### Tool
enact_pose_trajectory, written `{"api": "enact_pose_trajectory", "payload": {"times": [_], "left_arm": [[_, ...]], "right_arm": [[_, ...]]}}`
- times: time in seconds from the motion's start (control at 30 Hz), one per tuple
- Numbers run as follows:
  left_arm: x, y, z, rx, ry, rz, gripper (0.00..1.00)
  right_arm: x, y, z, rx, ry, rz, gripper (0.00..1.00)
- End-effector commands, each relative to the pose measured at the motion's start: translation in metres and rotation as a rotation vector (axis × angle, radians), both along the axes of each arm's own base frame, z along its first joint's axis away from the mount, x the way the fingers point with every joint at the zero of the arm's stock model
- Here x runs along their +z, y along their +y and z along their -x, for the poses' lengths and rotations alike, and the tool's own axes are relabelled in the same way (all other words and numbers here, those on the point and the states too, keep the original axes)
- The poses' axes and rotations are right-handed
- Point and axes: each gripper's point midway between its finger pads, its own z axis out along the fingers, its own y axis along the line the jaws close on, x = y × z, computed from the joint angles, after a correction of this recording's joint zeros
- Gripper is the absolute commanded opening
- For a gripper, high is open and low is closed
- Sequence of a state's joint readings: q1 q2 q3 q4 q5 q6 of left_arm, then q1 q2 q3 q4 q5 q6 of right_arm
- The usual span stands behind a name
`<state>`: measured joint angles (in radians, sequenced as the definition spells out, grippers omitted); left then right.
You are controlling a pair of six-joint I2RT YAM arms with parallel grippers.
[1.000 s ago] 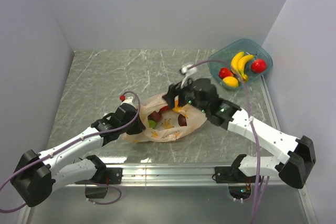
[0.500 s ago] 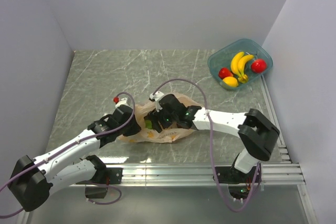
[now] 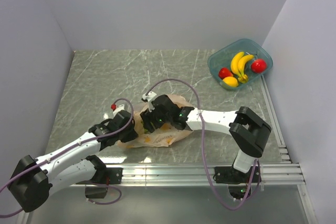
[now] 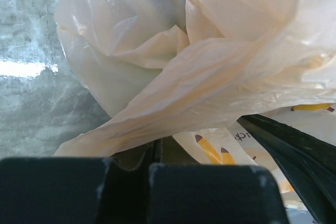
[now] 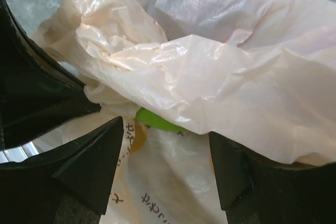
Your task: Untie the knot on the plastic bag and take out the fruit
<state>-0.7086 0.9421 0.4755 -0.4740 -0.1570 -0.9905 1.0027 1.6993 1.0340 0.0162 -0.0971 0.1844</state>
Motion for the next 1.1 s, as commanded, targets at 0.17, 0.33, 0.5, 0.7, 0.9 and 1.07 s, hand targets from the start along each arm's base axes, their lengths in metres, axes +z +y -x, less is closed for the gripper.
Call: {"api": "enact_pose_trajectory", "payload": {"times": [0.17, 0.33, 0.5, 0.7, 0.9, 1.07], "left_arm": [[0.019, 0.01, -0.012, 0.078, -0.082, -0.002, 0.01], [0.025, 0.013, -0.015, 0.089, -0.101, -0.019, 0.01], [0.02, 0.006, -0.013, 0.06, -0.087, 0.006, 0.01], [0.022, 0.001, -0.015, 0.035, -0.09, 0.006, 0.0], [0.022, 0.001, -0.017, 0.035, -0.098, 0.0, 0.01], [0.021, 0.002, -0.018, 0.032, -0.1, -0.01, 0.01]], "right_arm": [[0.011, 0.01, -0.04, -0.089, -0.148, 0.038, 0.73], [0.012, 0.011, -0.05, -0.131, -0.166, 0.053, 0.73], [0.006, 0.003, -0.07, -0.232, -0.198, 0.103, 0.72], [-0.025, 0.013, -0.066, -0.193, -0.122, 0.16, 0.7], [-0.055, 0.005, -0.062, -0.218, -0.071, 0.217, 0.7], [-0.064, -0.008, -0.057, -0.231, -0.066, 0.25, 0.66]]}}
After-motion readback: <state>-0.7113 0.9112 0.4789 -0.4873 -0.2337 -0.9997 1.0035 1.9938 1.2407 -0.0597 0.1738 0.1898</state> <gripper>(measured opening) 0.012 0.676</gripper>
